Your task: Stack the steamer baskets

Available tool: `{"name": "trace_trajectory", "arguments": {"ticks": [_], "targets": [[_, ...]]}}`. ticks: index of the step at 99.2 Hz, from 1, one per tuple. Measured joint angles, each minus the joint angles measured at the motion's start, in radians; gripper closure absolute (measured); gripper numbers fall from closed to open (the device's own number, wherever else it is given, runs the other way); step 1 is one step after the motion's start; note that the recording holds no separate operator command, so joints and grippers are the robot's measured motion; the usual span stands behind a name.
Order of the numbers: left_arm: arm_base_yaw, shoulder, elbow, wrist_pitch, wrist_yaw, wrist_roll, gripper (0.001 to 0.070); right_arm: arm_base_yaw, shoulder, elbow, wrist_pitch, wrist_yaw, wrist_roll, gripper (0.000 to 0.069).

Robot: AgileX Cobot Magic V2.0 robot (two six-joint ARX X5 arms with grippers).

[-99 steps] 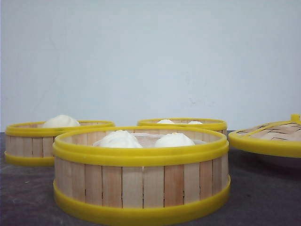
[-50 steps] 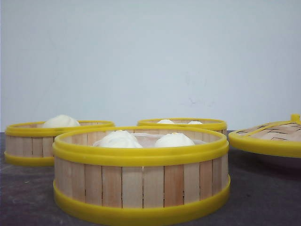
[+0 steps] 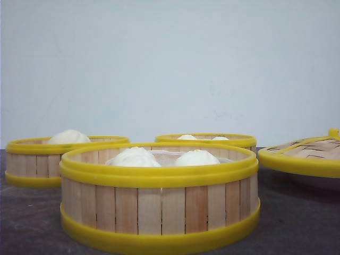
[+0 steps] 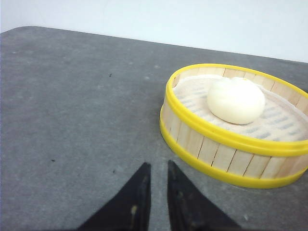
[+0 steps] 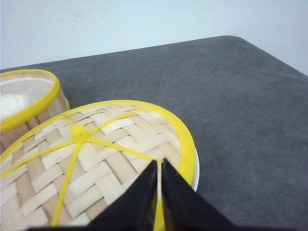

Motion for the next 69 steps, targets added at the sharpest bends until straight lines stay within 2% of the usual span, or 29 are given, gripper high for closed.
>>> {"name": "trace_trajectory", "arguments": {"ticks": [55,61,69], "targets": [[0.0,0.0,0.0,0.002,0.003,-0.002,0.0674,0.0,0.0,0.0,0.0,-0.014,-0.01,0.0681],[0.0,0.0,-0.002,0.011,0.004,-0.014,0.0674,0.0,0.0,0.0,0.0,-0.041,0.0,0.0681],[0.0,0.0,-0.004,0.026,0.004,-0.062,0.0674,0.0,0.0,0.0,0.003,-0.081,0.03,0.0681]]}}
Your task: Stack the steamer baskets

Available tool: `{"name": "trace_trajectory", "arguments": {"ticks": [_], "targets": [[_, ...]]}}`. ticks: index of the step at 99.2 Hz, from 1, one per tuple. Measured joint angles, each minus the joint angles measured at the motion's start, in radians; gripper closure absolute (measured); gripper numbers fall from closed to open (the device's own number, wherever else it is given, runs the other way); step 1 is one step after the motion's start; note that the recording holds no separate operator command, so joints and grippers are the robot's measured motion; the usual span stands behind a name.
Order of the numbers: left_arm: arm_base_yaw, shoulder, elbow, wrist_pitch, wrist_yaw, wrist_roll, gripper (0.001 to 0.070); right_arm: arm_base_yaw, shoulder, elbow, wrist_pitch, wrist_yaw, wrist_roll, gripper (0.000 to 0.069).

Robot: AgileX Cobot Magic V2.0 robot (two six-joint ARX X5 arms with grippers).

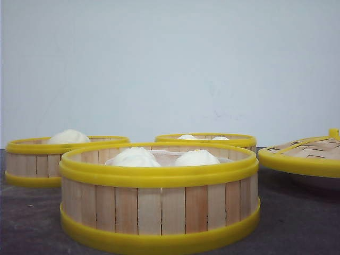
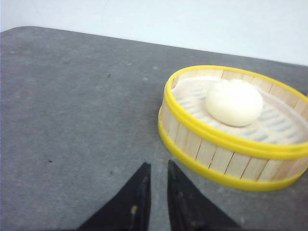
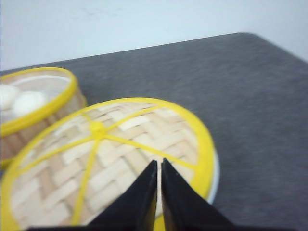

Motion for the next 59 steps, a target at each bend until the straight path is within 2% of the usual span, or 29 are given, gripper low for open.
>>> {"name": "trace_trajectory", "arguments": {"ticks": [14,27,42,59], "targets": [[0.0,0.0,0.0,0.037,0.001,-0.074,0.0678,0.0,0.0,-0.002,0.075,-0.032,0.042,0.0681],[0.0,0.017,0.021,0.008,0.002,-0.114,0.0679,0.0,0.0,0.0,0.191,-0.032,0.108,0.0681],[0.0,0.103,0.138,0.004,0.002,-0.158,0.0679,0.0,0.042,0.072,0.1,-0.026,0.188,0.0682],[0.0,0.286,0.356,0.003,0.003,-0.158,0.0679,0.0,0.235,0.279,0.058,-0.025,0.184,0.0682]]}}
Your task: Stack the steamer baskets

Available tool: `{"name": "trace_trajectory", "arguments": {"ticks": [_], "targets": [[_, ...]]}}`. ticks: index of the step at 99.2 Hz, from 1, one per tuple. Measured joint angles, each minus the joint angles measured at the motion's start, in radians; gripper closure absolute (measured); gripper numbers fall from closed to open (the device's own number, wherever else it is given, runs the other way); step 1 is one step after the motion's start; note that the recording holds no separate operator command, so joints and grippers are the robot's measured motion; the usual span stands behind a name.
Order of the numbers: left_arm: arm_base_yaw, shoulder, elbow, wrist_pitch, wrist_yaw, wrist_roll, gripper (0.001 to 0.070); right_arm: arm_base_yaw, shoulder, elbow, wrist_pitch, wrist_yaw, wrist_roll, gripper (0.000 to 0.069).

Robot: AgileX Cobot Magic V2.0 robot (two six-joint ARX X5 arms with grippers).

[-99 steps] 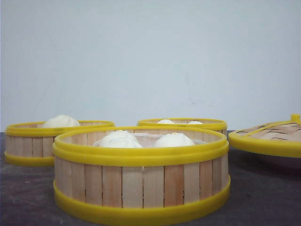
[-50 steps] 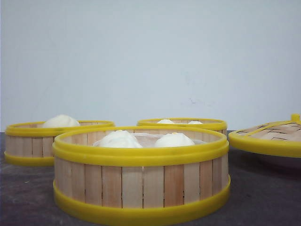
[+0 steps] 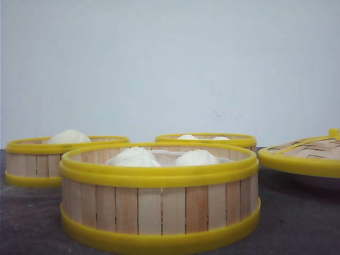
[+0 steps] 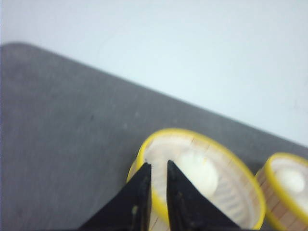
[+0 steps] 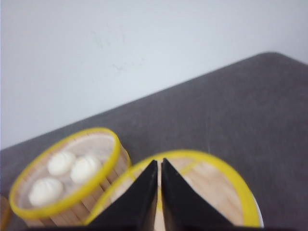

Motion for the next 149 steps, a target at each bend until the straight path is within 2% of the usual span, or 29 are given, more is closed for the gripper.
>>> {"name": "trace_trajectory", "arguments": {"ticks": [15,22,42,45,49,60,64,68,85,94,101,121,136,149], "targets": [[0.0,0.179,0.219,-0.06,0.002,0.039,0.0679,0.0,0.205,0.27,-0.124,-0.002,-0.092,0.0682],[0.0,0.248,0.303,-0.084,0.022,0.066,0.0679,0.0,0.293,0.41,-0.213,-0.002,-0.152,0.0682],[0.0,0.336,0.401,-0.126,0.081,0.133,0.0676,0.031,0.43,0.659,-0.378,-0.002,-0.261,0.0668],[-0.001,0.34,0.401,-0.128,0.093,0.141,0.0661,0.039,0.439,0.673,-0.391,-0.002,-0.269,0.063],[-0.001,0.346,0.401,-0.137,0.108,0.148,0.0619,0.049,0.45,0.684,-0.407,-0.004,-0.274,0.0531],[-0.002,0.362,0.401,-0.155,0.124,0.165,0.0407,0.075,0.478,0.689,-0.425,-0.037,-0.275,0.0206],[-0.002,0.367,0.401,-0.158,0.13,0.168,0.0349,0.084,0.489,0.689,-0.428,-0.055,-0.275,0.0139],[-0.003,0.372,0.401,-0.158,0.137,0.169,0.0316,0.092,0.503,0.689,-0.427,-0.069,-0.274,0.011],[-0.03,0.405,0.401,-0.156,0.208,0.172,0.0282,0.12,0.577,0.69,-0.396,-0.124,-0.251,0.0105],[-0.057,0.424,0.401,-0.156,0.264,0.172,0.028,0.129,0.655,0.709,-0.371,-0.155,-0.23,0.0129],[-0.082,0.435,0.401,-0.156,0.284,0.172,0.028,0.138,0.742,0.741,-0.366,-0.156,-0.217,0.0144],[-0.156,0.443,0.401,-0.156,0.286,0.172,0.028,0.17,1.028,0.863,-0.367,-0.156,-0.211,0.0157],[-0.201,0.443,0.401,-0.156,0.286,0.172,0.028,0.185,1.258,0.995,-0.381,-0.156,-0.211,0.0206],[-0.233,0.443,0.401,-0.156,0.293,0.17,0.028,0.199,1.418,1.087,-0.391,-0.156,-0.211,0.0221]]}}
